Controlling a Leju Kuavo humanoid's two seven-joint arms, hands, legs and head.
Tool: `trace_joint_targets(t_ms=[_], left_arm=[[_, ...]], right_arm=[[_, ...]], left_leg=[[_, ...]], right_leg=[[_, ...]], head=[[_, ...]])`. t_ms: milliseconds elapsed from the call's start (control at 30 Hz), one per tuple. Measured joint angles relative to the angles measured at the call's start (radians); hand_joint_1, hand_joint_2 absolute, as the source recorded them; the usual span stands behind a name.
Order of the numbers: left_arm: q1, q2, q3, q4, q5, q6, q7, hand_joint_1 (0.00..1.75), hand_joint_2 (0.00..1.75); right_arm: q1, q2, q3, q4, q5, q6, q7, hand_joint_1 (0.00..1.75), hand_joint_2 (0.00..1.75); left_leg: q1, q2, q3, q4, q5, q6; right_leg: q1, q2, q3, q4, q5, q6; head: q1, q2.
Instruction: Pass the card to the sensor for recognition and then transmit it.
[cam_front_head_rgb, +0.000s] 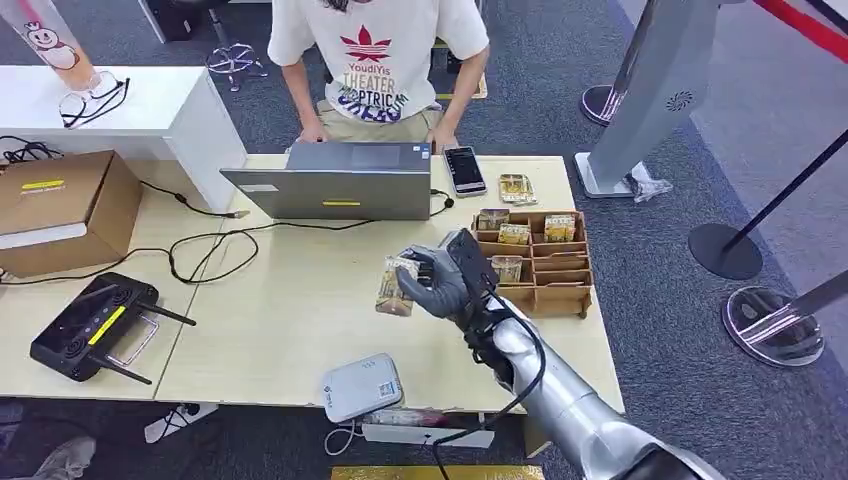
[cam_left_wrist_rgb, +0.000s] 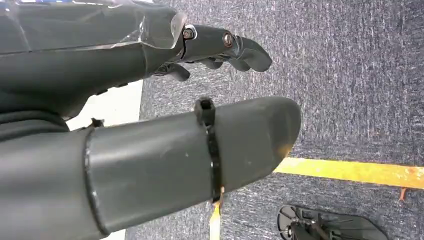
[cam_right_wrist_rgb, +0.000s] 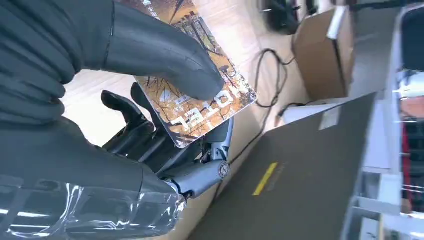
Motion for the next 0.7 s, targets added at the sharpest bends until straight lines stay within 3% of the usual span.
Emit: trace_joint_targets(t_ms=[433,700], left_arm=[[-0.010,0.001,0.001,0.000,-0.006,0.006,-0.008,0.00,0.00],[-0.021,0.001,-0.001,0.000,-0.038,-0.011,0.008,0.00,0.00]], right_arm=[[0.128,-0.005,-0.089,-0.288,0.036,-0.026,-0.001,1.75,1.75],[0.212,-0.011,-0.143,-0.448,0.163,-0.133,0.021,1.75,1.75]], left_leg=[[0.000,0.000,0.000,0.000,0.000,0.000],[0.000,0.000,-0.001,0.000,0.000,0.000]], right_leg=[[0.000,0.000,-0.001,0.000,0.000,0.000],[0.000,0.000,-0.001,0.000,0.000,0.000]], head=[[0.000,0.000],[0.000,0.000]])
